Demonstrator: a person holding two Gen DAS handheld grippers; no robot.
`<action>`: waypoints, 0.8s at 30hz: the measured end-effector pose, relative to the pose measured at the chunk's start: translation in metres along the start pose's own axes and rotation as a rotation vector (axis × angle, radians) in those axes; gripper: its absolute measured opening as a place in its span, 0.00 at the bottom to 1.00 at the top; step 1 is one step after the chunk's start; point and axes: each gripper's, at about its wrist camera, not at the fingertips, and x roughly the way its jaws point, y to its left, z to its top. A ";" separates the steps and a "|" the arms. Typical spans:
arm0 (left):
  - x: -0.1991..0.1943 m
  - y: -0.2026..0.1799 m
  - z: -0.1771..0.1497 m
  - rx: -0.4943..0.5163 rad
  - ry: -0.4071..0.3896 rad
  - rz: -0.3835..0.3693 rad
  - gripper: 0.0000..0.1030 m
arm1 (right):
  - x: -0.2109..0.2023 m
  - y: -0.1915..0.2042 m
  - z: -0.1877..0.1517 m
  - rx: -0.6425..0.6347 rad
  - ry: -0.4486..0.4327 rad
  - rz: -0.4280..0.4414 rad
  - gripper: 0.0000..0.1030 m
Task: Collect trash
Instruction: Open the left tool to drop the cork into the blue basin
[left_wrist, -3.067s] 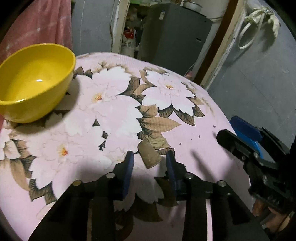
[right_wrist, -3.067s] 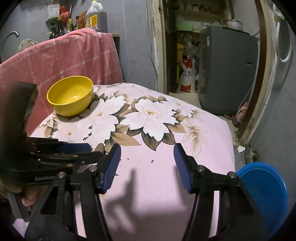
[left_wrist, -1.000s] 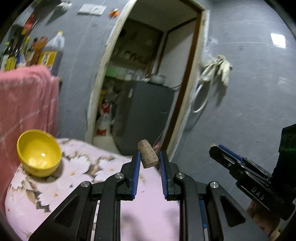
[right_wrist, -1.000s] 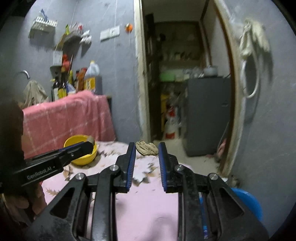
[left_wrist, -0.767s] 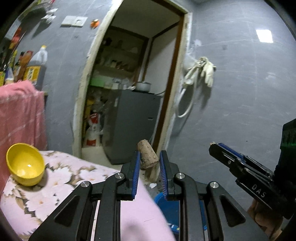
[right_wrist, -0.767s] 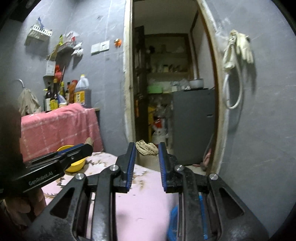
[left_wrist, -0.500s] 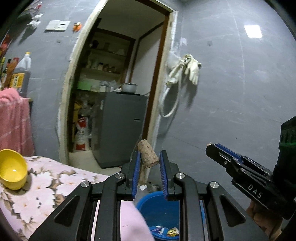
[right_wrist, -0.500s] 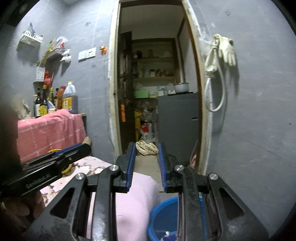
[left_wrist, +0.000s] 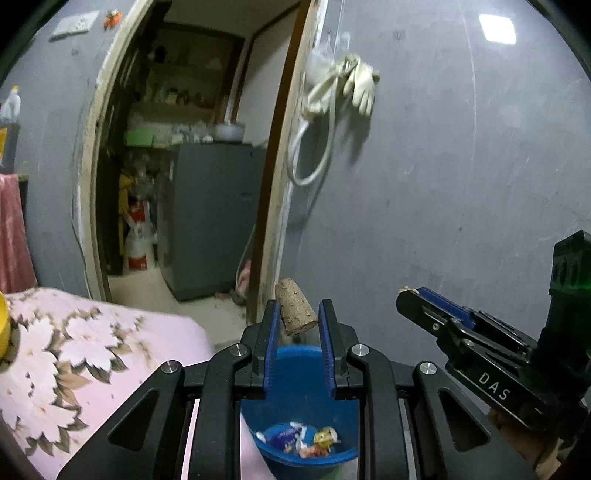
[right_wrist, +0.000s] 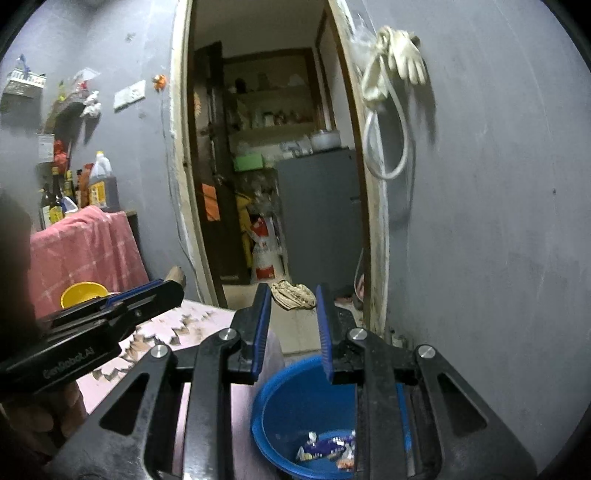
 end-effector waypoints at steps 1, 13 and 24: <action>0.007 0.000 -0.003 -0.004 0.027 -0.003 0.17 | 0.003 -0.004 -0.004 0.009 0.017 -0.003 0.45; 0.070 0.006 -0.036 -0.071 0.246 -0.029 0.17 | 0.039 -0.033 -0.042 0.084 0.183 -0.021 0.46; 0.104 0.020 -0.057 -0.124 0.354 -0.026 0.27 | 0.058 -0.052 -0.063 0.139 0.266 -0.049 0.47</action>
